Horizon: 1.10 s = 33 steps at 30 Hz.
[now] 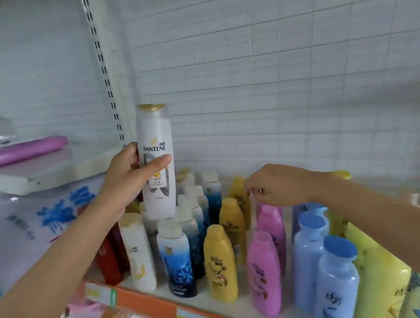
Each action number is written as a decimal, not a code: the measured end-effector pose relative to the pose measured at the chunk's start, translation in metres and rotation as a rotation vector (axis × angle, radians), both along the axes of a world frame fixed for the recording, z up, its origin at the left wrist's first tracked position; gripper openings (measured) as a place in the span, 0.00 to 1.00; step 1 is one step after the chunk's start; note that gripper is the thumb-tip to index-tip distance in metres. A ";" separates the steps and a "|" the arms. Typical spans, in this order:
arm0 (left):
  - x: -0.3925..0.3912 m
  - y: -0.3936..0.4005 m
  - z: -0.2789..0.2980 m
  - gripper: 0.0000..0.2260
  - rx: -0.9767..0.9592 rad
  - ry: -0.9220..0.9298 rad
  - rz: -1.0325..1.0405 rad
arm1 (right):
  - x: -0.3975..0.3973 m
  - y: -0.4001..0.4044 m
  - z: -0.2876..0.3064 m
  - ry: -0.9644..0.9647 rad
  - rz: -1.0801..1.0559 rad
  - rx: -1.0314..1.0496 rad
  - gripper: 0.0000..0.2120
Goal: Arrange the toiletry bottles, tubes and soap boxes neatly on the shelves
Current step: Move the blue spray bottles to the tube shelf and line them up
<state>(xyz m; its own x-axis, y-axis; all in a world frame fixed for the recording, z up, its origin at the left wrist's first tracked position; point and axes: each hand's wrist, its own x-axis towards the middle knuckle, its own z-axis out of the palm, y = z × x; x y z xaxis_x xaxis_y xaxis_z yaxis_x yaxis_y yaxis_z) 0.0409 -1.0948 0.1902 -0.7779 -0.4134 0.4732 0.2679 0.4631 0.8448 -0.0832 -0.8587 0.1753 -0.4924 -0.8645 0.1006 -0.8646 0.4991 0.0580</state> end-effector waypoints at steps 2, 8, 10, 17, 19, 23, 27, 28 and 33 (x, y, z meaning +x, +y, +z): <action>0.007 -0.021 0.001 0.10 -0.007 -0.005 0.038 | -0.007 -0.020 -0.002 -0.018 0.021 -0.015 0.08; 0.009 -0.070 0.003 0.14 0.014 0.007 0.074 | -0.023 -0.070 0.005 -0.060 0.033 0.002 0.13; 0.003 -0.082 0.004 0.16 0.028 0.028 0.069 | -0.026 -0.083 0.009 -0.081 0.035 -0.038 0.12; -0.038 -0.101 0.005 0.17 0.020 0.028 -0.051 | -0.029 -0.135 0.041 -0.299 0.048 -0.436 0.12; -0.050 -0.103 0.005 0.19 -0.038 0.002 -0.109 | -0.026 -0.150 0.052 -0.340 0.041 -0.559 0.19; -0.073 -0.107 0.011 0.21 -0.175 -0.003 -0.208 | -0.018 -0.182 0.073 -0.457 0.064 -0.813 0.21; -0.094 -0.120 0.019 0.20 -0.245 -0.040 -0.326 | -0.023 -0.198 0.081 -0.408 0.009 -0.970 0.16; -0.099 -0.125 0.020 0.20 -0.283 -0.087 -0.347 | -0.025 -0.198 0.082 -0.387 -0.019 -0.981 0.16; -0.129 -0.136 0.002 0.25 -0.865 -0.473 -0.341 | -0.034 -0.189 0.076 -0.360 -0.150 -1.022 0.16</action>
<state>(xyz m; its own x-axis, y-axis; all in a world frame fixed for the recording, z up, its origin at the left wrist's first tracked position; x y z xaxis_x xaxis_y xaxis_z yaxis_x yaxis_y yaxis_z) -0.0879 -1.2312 0.1926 -0.9730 0.1977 0.1195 0.2258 0.9225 0.3130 -0.1176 -1.0473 0.2509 -0.7304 -0.3835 0.5652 -0.6738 0.2696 -0.6879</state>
